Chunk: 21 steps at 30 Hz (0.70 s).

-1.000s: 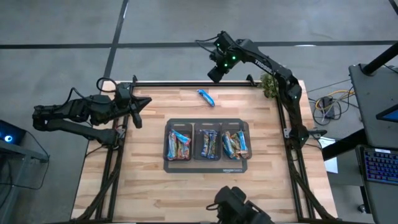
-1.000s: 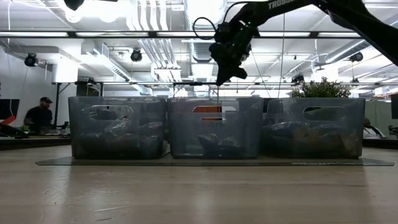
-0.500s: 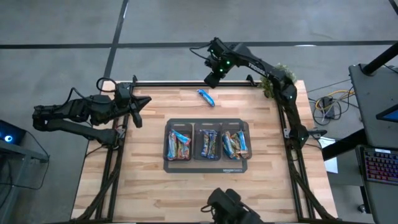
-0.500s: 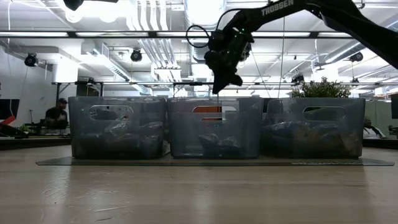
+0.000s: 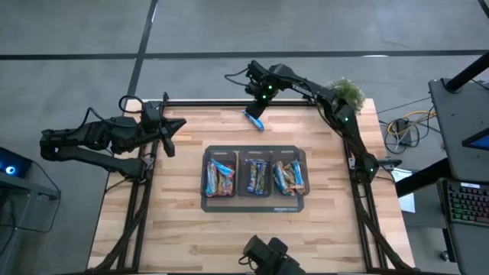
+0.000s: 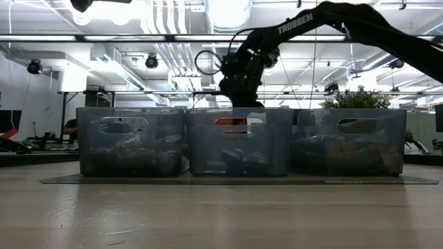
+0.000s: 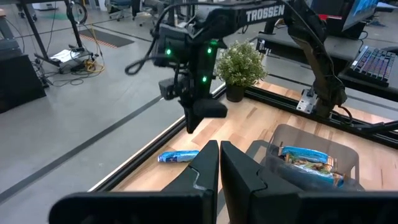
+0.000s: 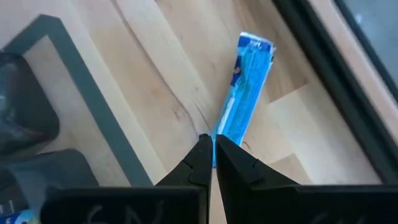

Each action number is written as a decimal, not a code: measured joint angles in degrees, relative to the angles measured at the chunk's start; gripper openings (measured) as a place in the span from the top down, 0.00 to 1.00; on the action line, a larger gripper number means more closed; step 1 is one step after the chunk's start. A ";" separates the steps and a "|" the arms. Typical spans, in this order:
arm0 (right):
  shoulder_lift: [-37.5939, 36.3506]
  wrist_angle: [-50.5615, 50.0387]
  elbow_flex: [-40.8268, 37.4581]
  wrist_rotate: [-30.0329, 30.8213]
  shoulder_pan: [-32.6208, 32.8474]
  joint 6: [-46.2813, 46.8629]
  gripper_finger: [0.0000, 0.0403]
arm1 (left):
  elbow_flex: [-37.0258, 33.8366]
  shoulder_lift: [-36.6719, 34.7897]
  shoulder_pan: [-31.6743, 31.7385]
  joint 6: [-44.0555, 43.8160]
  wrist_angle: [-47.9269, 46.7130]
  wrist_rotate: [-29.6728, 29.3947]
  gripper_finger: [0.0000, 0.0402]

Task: Pick and place Granola Bars by type
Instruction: Put the blue granola bar into the middle black bin

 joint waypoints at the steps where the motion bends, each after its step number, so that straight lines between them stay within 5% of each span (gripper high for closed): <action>1: 0.38 -0.04 0.00 0.15 0.08 0.43 0.97 | 0.00 0.00 0.00 -0.26 -0.12 0.00 1.00; 21: 1.19 0.14 -0.24 4.27 0.53 3.58 0.93 | -3.37 0.00 0.00 -4.21 0.47 0.02 1.00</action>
